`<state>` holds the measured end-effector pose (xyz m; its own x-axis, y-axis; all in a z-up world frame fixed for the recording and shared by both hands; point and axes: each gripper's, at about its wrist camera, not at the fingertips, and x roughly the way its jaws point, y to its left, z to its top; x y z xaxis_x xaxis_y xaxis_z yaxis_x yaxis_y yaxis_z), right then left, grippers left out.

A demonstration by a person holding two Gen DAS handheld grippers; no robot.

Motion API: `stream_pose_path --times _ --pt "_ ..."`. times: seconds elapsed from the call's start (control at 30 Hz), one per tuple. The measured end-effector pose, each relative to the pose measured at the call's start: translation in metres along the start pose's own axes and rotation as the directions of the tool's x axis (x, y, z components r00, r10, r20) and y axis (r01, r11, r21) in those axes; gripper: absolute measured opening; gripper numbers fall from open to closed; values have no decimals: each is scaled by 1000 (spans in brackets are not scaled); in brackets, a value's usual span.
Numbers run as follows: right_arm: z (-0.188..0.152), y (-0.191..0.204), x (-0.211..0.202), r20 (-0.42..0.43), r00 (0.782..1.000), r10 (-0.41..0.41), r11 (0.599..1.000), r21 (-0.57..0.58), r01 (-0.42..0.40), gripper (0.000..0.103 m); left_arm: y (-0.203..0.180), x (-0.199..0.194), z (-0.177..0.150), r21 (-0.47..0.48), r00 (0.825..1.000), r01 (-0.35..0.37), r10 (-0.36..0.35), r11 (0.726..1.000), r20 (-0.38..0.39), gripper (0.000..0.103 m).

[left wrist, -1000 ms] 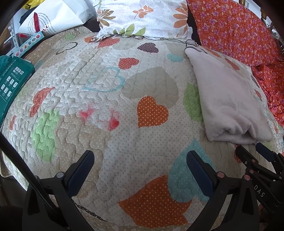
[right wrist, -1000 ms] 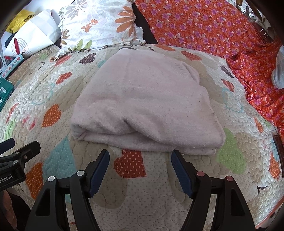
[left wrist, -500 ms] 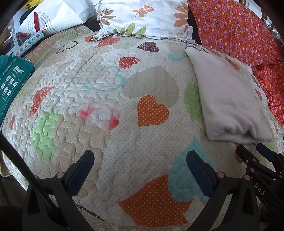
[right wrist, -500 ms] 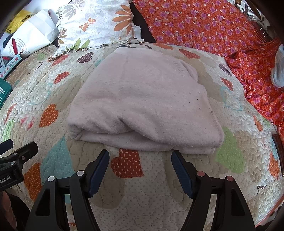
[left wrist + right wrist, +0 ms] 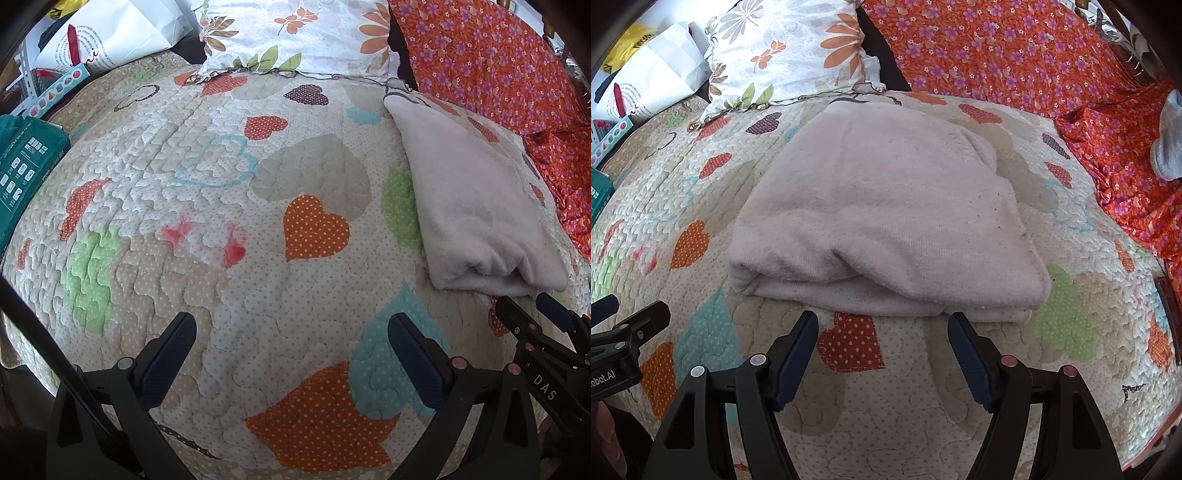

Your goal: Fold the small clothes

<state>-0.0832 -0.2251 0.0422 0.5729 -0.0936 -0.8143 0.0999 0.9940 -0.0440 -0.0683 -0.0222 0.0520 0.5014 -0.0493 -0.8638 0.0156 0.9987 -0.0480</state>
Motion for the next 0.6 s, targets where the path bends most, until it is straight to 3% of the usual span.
stream_pose_path --times 0.6 --pt "0 1 3 -6 1000 0 1000 -9 0 77 -7 3 -1 29 999 42 -42 999 -12 103"
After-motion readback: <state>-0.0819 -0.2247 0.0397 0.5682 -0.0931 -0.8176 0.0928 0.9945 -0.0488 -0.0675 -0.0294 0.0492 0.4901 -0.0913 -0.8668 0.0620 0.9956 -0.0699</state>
